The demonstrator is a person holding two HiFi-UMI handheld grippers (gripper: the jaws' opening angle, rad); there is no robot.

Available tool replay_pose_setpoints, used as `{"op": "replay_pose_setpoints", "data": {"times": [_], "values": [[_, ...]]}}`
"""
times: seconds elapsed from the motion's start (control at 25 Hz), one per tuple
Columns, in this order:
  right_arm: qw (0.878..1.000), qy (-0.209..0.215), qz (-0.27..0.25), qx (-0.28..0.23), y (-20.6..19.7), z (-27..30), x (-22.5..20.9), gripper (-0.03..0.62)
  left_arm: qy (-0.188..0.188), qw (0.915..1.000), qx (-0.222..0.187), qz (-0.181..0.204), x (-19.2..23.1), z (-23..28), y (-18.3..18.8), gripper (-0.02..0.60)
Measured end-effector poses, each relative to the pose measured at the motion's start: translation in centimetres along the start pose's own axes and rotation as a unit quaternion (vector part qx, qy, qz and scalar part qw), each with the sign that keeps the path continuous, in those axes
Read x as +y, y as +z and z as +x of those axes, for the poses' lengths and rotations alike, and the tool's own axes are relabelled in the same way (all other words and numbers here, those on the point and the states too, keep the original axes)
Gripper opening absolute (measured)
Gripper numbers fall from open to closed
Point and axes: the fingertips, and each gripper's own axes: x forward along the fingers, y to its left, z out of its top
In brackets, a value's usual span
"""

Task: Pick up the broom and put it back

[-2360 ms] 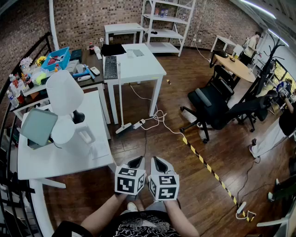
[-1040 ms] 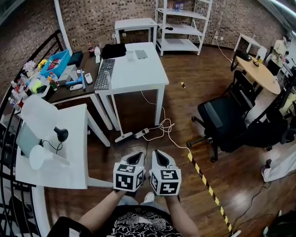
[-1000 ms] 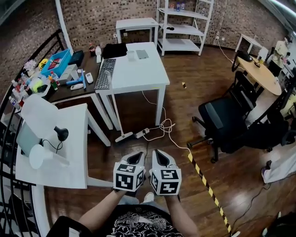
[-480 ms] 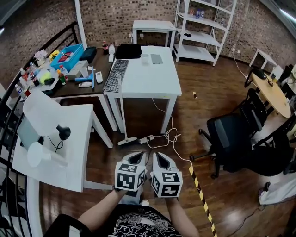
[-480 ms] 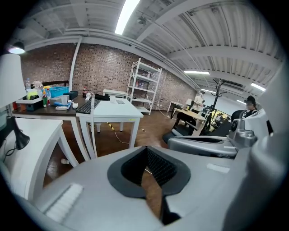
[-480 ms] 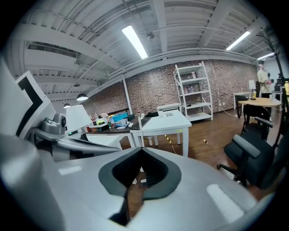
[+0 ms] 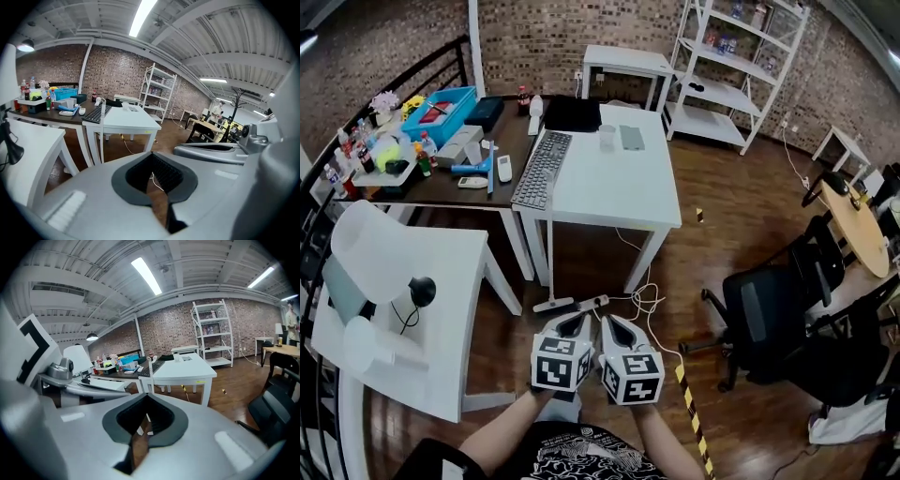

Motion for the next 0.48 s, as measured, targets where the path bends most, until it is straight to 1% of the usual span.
{"op": "replay_pose_setpoints", "data": {"times": [0.16, 0.28, 0.48], "values": [[1.000, 0.005, -0.015, 0.013, 1.8, 3.9, -0.8, 0.000, 0.000, 0.9997, -0.007, -0.023, 2.7, 2.8, 2.4, 0.005], [1.000, 0.009, -0.023, 0.019, 3.3, 7.1, -0.9, 0.000, 0.001, 0.9995, -0.015, -0.029, 4.7, 4.2, 4.3, 0.006], [0.999, 0.020, -0.040, 0.023, 5.3, 11.4, -0.6, 0.000, 0.013, 0.9990, -0.018, -0.040, 8.3, 6.1, 6.6, 0.006]]}}
